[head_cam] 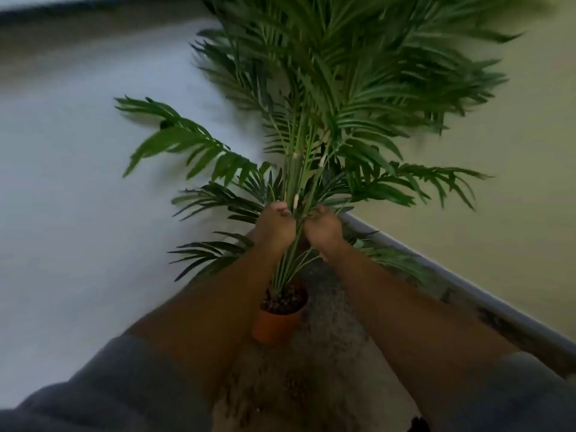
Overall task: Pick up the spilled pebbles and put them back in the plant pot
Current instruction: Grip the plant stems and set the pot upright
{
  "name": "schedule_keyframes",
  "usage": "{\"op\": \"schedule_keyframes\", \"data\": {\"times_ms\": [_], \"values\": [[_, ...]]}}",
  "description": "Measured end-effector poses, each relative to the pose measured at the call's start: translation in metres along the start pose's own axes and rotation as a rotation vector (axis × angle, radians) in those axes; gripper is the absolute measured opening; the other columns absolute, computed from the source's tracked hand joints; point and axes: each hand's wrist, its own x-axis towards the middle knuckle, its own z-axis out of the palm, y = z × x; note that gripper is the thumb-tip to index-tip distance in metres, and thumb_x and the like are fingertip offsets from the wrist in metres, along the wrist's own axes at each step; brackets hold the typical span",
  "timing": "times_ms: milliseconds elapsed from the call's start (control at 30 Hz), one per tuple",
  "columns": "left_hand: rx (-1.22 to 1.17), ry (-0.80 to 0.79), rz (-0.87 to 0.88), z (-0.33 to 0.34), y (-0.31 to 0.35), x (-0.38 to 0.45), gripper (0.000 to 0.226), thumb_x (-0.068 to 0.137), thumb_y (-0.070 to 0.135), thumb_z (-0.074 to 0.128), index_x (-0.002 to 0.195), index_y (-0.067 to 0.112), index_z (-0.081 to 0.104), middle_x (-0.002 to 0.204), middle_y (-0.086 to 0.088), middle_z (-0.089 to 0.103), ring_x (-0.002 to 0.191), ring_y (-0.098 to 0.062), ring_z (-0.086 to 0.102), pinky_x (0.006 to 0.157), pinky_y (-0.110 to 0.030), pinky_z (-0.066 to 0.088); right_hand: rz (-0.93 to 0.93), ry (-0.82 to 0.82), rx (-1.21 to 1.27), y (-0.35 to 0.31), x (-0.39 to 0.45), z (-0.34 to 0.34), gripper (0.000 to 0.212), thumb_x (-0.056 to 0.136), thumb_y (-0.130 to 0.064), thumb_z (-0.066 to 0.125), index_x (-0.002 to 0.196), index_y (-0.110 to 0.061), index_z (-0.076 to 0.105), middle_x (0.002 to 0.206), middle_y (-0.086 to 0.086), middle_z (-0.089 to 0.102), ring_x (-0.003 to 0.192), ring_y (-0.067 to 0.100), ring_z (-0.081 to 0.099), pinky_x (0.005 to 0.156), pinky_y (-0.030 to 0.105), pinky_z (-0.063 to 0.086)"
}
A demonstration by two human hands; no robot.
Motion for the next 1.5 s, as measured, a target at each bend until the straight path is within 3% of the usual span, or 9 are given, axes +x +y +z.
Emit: {"op": "schedule_keyframes", "data": {"times_ms": [100,200,333,467,833,1133,1500], "values": [[-0.034,0.031,0.031,0.023,-0.021,0.029,0.039,0.095,0.023,0.049,0.133,0.017,0.050,0.132,-0.006,0.058,0.115,-0.022,0.058,0.086,-0.025,0.042,-0.072,0.094,0.036,0.020,0.028,0.024,0.033,0.092,-0.015,0.053,0.124,-0.011,0.060,0.122,0.012,0.067,0.109,0.030,0.062,0.083,0.025,0.045],[-0.064,0.023,0.050,0.042,-0.037,0.059,0.052,0.093,0.026,0.053,0.142,0.018,0.039,0.143,-0.006,0.049,0.125,-0.024,0.053,0.098,-0.029,0.043,-0.108,0.148,0.051,0.038,0.053,0.043,0.031,0.094,-0.016,0.053,0.123,-0.010,0.058,0.119,0.013,0.067,0.108,0.030,0.062,0.078,0.026,0.042],[-0.017,0.027,0.126,0.056,-0.056,0.084,0.049,0.091,0.029,0.057,0.137,0.021,0.045,0.133,-0.005,0.058,0.115,-0.024,0.059,0.097,-0.035,0.050,-0.174,0.222,0.130,0.061,0.073,0.060,0.044,0.096,-0.017,0.051,0.139,-0.010,0.051,0.134,0.012,0.061,0.120,0.026,0.059,0.093,0.026,0.045],[0.004,0.049,0.147,0.057,-0.075,0.088,0.034,0.089,0.030,0.060,0.121,0.021,0.061,0.118,-0.003,0.067,0.103,-0.022,0.065,0.092,-0.035,0.053,-0.241,0.313,0.143,0.074,0.073,0.070,0.038,0.096,-0.013,0.052,0.132,-0.007,0.059,0.126,0.013,0.066,0.117,0.025,0.060,0.095,0.025,0.043],[0.070,0.132,0.203,0.025,-0.105,0.062,0.028,0.089,0.033,0.061,0.114,0.021,0.064,0.117,-0.004,0.067,0.108,-0.024,0.063,0.096,-0.035,0.048,-0.300,0.262,0.196,0.078,0.038,0.085,0.024,0.089,-0.018,0.065,0.110,-0.006,0.071,0.102,0.012,0.073,0.097,0.025,0.067,0.091,0.040,0.054],[0.031,0.250,0.229,-0.006,-0.141,0.003,0.023,0.090,0.032,0.062,0.110,0.021,0.066,0.114,0.000,0.069,0.107,-0.020,0.063,0.087,-0.026,0.044,-0.358,0.144,0.279,0.087,-0.027,0.101,0.031,0.089,-0.013,0.067,0.119,-0.006,0.068,0.102,0.004,0.071,0.101,0.022,0.068,0.094,0.044,0.055],[0.017,0.217,0.267,-0.036,-0.183,-0.058,0.024,0.089,0.028,0.064,0.109,0.015,0.066,0.107,-0.007,0.070,0.099,-0.022,0.063,0.079,-0.024,0.043,-0.431,0.120,0.250,0.112,-0.096,0.120,0.029,0.086,-0.016,0.070,0.114,-0.009,0.071,0.101,0.007,0.073,0.095,0.023,0.070,0.089,0.046,0.057]]}}
